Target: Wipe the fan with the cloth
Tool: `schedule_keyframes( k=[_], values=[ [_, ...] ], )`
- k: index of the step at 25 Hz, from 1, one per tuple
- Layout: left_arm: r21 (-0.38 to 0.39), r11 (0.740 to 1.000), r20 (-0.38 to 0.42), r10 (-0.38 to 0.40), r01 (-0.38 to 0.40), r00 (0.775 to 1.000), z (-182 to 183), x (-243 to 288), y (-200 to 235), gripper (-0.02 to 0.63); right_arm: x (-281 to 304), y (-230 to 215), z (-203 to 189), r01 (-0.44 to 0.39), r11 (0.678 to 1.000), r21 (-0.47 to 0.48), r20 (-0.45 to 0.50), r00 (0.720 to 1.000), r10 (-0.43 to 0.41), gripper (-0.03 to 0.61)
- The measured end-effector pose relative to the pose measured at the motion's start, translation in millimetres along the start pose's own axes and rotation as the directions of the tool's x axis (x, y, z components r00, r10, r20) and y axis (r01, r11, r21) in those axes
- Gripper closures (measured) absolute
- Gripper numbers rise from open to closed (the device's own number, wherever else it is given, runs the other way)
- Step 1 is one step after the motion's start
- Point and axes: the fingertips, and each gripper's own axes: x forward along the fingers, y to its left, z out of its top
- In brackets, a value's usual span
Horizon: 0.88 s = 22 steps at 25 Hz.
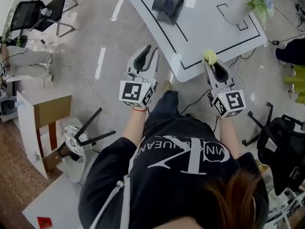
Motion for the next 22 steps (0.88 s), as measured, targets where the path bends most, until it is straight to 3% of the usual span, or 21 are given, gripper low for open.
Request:
schedule_keyframes(
  k=[11, 18, 22],
  values=[
    [-0.058, 0.987, -0.088, -0.156, 0.151, 0.984, -34, 65, 49, 0.473, 69, 3, 0, 0.092, 0.996, 0.021, -0.021, 0.996, -0.091, 0.503],
    [-0.109, 0.988, -0.150, -0.128, 0.112, 0.980, -61, 99, 54, 0.447, 92, -5, -5, 0.076, 0.997, -0.002, -0.053, 0.996, -0.076, 0.503],
    [-0.067, 0.995, -0.182, -0.086, 0.074, 0.980, -67, 117, 58, 0.413, 112, -16, -6, 0.068, 0.994, -0.091, -0.086, 0.993, -0.076, 0.502]
  ],
)
